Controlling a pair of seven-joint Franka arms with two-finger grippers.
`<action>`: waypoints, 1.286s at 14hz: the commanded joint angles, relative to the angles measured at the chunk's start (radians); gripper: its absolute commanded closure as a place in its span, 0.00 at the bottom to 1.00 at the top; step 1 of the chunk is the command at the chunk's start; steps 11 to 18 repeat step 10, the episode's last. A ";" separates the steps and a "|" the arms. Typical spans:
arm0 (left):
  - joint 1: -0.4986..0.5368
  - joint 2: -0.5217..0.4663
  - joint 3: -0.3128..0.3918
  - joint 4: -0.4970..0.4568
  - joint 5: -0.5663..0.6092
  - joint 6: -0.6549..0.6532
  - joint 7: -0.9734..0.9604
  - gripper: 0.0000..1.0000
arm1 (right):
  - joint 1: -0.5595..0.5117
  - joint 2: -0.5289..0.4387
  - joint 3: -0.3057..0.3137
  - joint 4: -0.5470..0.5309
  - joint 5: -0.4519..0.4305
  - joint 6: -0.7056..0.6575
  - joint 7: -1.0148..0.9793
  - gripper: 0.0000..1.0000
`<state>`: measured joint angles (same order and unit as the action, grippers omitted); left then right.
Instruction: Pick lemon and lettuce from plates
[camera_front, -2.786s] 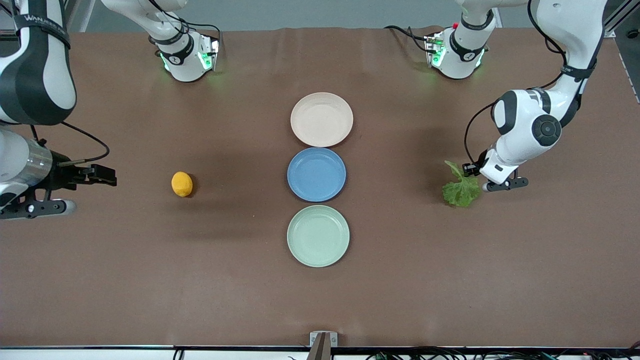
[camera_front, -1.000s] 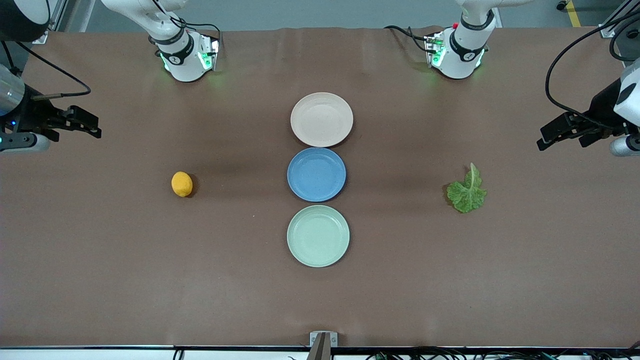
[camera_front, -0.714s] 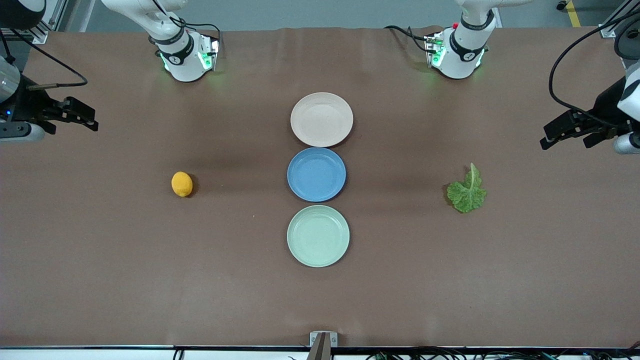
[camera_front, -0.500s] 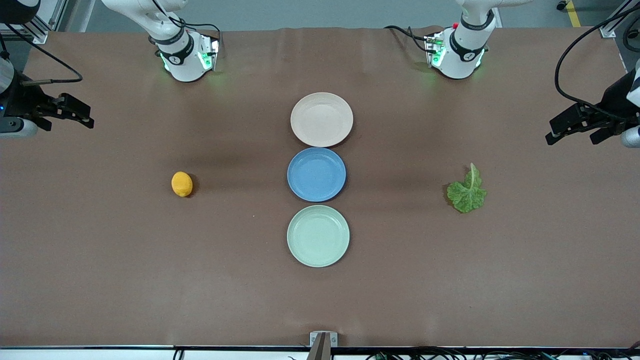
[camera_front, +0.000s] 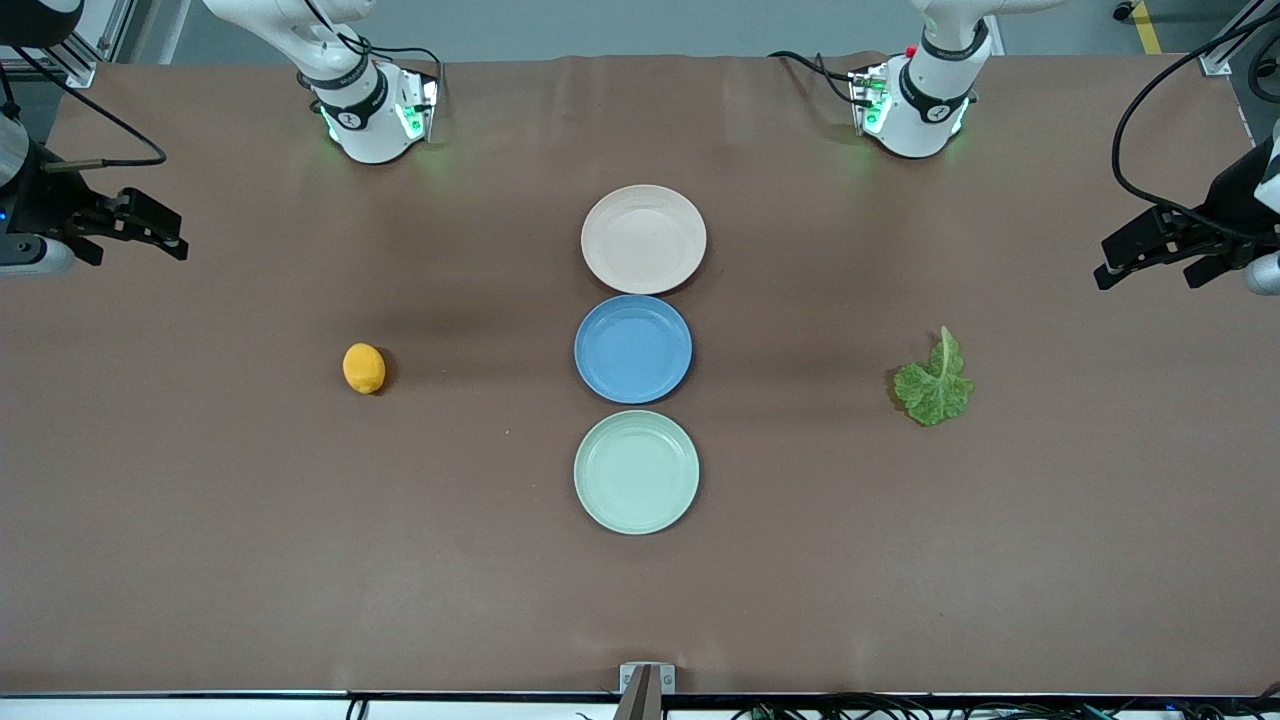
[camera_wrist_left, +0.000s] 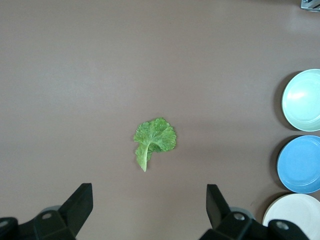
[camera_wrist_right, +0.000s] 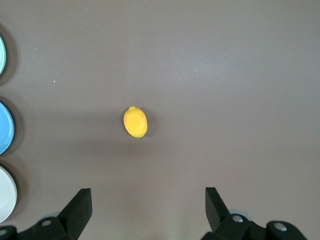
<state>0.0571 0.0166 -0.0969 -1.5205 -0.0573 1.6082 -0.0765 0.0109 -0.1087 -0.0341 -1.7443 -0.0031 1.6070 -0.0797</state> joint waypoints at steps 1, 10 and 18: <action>0.004 -0.004 -0.003 0.011 0.020 -0.014 0.020 0.00 | -0.016 0.015 0.013 0.055 0.025 -0.002 0.003 0.00; 0.006 -0.003 -0.003 0.010 0.022 -0.016 0.020 0.00 | -0.012 0.086 0.008 0.127 0.060 -0.013 -0.009 0.00; 0.006 -0.003 -0.003 0.010 0.022 -0.016 0.020 0.00 | -0.012 0.086 0.008 0.127 0.060 -0.013 -0.009 0.00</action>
